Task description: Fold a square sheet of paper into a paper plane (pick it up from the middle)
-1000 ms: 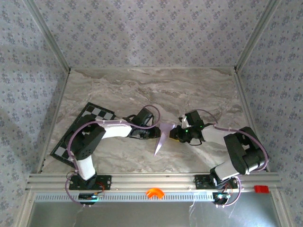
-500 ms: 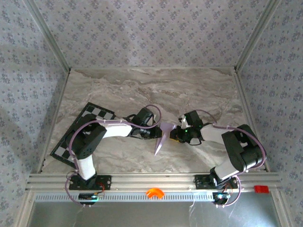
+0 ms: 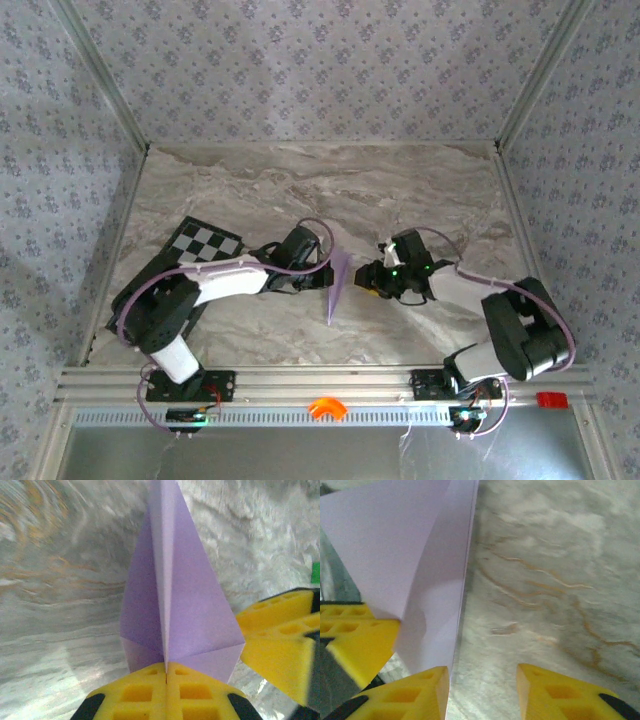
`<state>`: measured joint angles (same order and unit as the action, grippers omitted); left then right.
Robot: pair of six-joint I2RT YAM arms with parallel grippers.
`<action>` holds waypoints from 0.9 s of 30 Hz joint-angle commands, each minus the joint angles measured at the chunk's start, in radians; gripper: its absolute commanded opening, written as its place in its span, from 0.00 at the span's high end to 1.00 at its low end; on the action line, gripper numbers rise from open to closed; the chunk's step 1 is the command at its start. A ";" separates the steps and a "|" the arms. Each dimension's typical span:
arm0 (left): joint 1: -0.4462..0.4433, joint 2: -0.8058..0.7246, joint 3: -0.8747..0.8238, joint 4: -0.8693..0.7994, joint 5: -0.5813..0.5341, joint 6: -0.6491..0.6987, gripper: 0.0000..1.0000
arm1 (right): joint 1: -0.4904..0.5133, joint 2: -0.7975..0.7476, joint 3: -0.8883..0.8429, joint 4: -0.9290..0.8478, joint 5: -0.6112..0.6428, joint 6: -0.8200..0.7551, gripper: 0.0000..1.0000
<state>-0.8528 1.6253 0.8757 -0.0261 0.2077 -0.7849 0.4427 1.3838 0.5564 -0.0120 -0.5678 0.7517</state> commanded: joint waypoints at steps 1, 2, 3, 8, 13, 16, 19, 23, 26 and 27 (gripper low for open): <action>-0.027 -0.051 0.016 -0.110 -0.178 0.013 0.98 | 0.039 -0.048 0.034 -0.004 0.023 0.048 0.54; -0.033 -0.052 0.022 -0.123 -0.193 0.014 0.98 | 0.053 -0.047 0.041 0.005 0.031 0.062 0.53; -0.037 -0.050 0.028 -0.130 -0.198 0.015 0.98 | 0.064 -0.042 0.048 0.009 0.043 0.072 0.53; -0.064 -0.040 0.051 -0.149 -0.224 0.013 0.98 | 0.103 0.022 0.095 -0.005 0.095 0.096 0.51; -0.076 -0.033 0.054 -0.146 -0.234 0.003 0.98 | 0.137 0.116 0.128 0.019 0.091 0.104 0.54; -0.078 -0.033 0.052 -0.145 -0.235 0.003 0.98 | 0.156 0.168 0.145 0.051 0.064 0.109 0.56; -0.079 -0.033 0.054 -0.158 -0.237 0.008 0.96 | 0.163 0.199 0.156 0.052 0.063 0.106 0.66; -0.080 -0.034 0.055 -0.184 -0.248 0.012 0.86 | 0.160 0.213 0.143 0.071 0.054 0.115 0.84; -0.080 -0.030 0.054 -0.192 -0.230 0.016 0.78 | 0.160 0.219 0.140 0.081 0.045 0.119 0.90; -0.081 -0.027 0.054 -0.192 -0.222 0.016 0.77 | 0.159 0.221 0.137 0.084 0.044 0.122 0.91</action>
<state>-0.9260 1.5867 0.9009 -0.1860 -0.0189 -0.7784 0.6022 1.5879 0.6853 0.0566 -0.5056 0.8646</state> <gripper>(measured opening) 0.223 0.099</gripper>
